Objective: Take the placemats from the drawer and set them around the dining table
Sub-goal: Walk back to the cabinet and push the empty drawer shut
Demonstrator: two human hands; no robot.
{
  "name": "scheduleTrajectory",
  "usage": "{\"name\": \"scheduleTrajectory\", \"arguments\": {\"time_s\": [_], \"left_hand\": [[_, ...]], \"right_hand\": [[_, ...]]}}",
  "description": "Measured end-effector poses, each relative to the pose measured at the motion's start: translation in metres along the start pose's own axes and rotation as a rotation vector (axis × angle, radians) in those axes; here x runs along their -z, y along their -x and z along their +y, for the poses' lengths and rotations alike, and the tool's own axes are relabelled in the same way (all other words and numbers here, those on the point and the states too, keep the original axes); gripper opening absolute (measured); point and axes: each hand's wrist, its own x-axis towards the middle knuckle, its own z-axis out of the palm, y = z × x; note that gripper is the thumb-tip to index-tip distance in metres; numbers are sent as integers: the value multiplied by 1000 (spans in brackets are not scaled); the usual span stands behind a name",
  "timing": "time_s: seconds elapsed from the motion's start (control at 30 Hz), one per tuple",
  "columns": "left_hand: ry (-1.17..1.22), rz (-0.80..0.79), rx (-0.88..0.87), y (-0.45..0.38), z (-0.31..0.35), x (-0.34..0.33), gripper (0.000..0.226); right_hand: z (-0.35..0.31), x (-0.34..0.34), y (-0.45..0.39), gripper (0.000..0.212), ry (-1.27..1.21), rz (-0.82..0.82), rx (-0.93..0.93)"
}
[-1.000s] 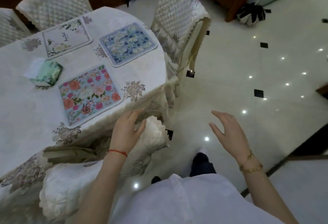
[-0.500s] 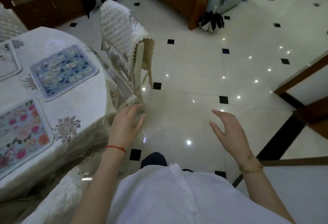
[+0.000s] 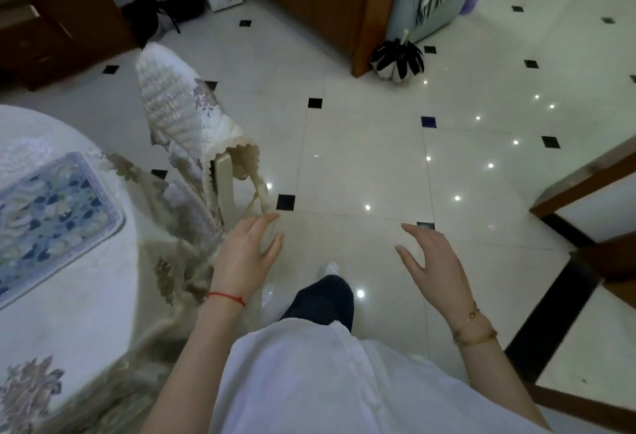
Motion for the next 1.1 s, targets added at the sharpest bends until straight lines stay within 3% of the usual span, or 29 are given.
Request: {"name": "scheduleTrajectory", "arguments": {"time_s": [0.27, 0.77, 1.1], "left_hand": [[28, 49, 7, -191, 2, 5, 37], [-56, 190, 172, -453, -82, 12, 40], [-44, 371, 493, -628, -139, 57, 34]], "right_hand": [[-1, 17, -207, 41, -7, 61, 68], [-18, -39, -558, 41, -12, -120, 220], [-105, -88, -838, 39, 30, -268, 517]]}}
